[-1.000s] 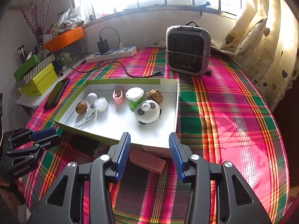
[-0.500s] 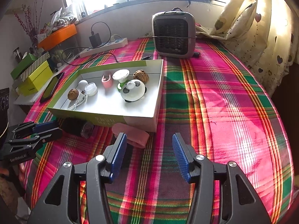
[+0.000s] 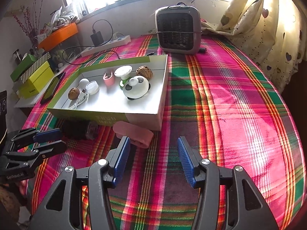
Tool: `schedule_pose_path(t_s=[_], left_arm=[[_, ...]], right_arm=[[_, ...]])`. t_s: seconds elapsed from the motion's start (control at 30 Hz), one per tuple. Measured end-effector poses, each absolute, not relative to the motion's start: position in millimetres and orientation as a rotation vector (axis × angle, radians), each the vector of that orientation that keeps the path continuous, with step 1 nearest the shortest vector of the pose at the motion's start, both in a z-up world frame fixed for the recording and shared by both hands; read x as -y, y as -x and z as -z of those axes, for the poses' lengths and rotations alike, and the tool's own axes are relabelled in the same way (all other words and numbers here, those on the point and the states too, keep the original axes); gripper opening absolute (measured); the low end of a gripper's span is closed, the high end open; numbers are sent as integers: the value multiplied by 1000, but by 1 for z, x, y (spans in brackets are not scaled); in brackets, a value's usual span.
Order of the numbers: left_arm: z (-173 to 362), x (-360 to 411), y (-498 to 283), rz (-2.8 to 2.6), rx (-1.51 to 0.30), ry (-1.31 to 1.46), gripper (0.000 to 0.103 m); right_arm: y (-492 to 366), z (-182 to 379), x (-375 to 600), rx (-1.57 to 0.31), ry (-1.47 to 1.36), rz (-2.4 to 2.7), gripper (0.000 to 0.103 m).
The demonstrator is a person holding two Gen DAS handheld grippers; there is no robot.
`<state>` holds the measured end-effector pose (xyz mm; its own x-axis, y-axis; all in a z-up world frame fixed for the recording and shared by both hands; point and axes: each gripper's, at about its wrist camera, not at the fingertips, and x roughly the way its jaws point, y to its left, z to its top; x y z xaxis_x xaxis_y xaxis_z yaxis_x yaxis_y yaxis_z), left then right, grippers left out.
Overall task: Organize objects
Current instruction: 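Withdraw both open tools from the box toward the black device and pink eraser, then grasp the black rectangular device on the table with the left tool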
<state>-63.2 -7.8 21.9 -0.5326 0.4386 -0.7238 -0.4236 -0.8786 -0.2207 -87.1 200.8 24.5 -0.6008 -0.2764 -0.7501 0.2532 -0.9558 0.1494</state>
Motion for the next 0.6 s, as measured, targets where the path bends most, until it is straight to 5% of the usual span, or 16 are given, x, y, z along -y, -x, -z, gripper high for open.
schedule_pose_path(t_s=[0.6], left_arm=[[-31, 8, 73, -2420, -27, 1073, 38]], right_arm=[[90, -19, -202, 44, -1228, 2542, 52]])
